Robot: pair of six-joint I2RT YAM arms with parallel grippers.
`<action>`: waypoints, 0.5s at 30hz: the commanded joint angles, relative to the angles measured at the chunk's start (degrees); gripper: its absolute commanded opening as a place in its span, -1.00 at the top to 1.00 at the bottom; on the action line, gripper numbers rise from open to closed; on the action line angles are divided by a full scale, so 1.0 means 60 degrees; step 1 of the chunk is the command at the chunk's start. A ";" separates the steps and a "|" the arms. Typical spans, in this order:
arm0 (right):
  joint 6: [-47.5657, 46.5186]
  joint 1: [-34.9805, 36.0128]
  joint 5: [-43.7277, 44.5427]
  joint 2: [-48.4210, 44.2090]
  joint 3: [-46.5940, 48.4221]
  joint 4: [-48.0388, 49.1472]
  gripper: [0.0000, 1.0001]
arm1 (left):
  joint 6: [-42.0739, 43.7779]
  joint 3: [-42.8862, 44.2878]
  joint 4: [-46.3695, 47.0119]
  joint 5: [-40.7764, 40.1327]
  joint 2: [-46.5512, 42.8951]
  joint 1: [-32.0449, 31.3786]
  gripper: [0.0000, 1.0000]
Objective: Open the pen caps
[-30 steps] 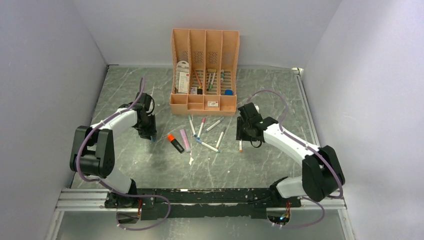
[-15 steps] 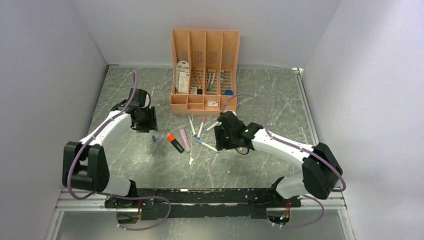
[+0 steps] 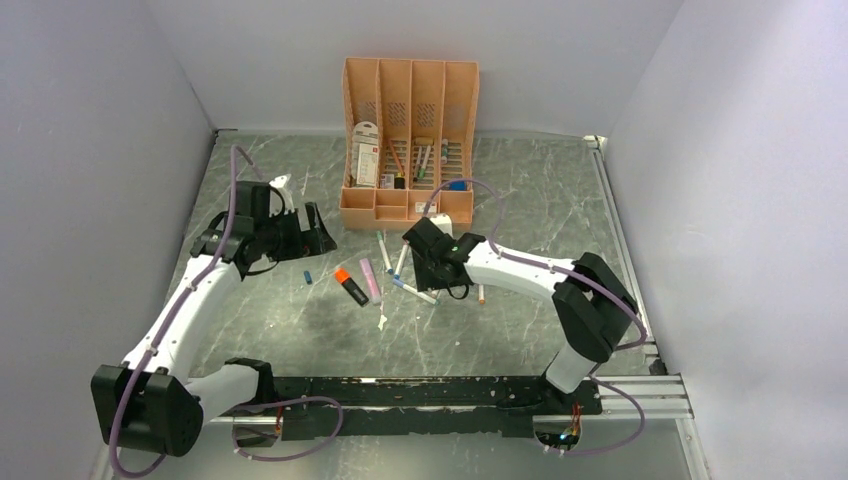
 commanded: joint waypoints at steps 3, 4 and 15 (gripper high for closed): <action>0.0119 -0.0098 0.0777 0.0652 0.0509 -0.0213 -0.08 | -0.0164 -0.0323 0.0095 0.0657 -0.0189 0.0074 -0.99; 0.0133 -0.0102 0.0814 0.0688 0.0508 -0.0226 -0.08 | -0.0177 -0.0359 0.0116 0.0686 -0.0203 0.0076 -0.99; -0.0024 -0.0608 0.0446 0.0773 0.0199 0.0094 -0.08 | -0.0126 -0.0157 0.0208 0.1044 -0.0013 0.0074 -1.00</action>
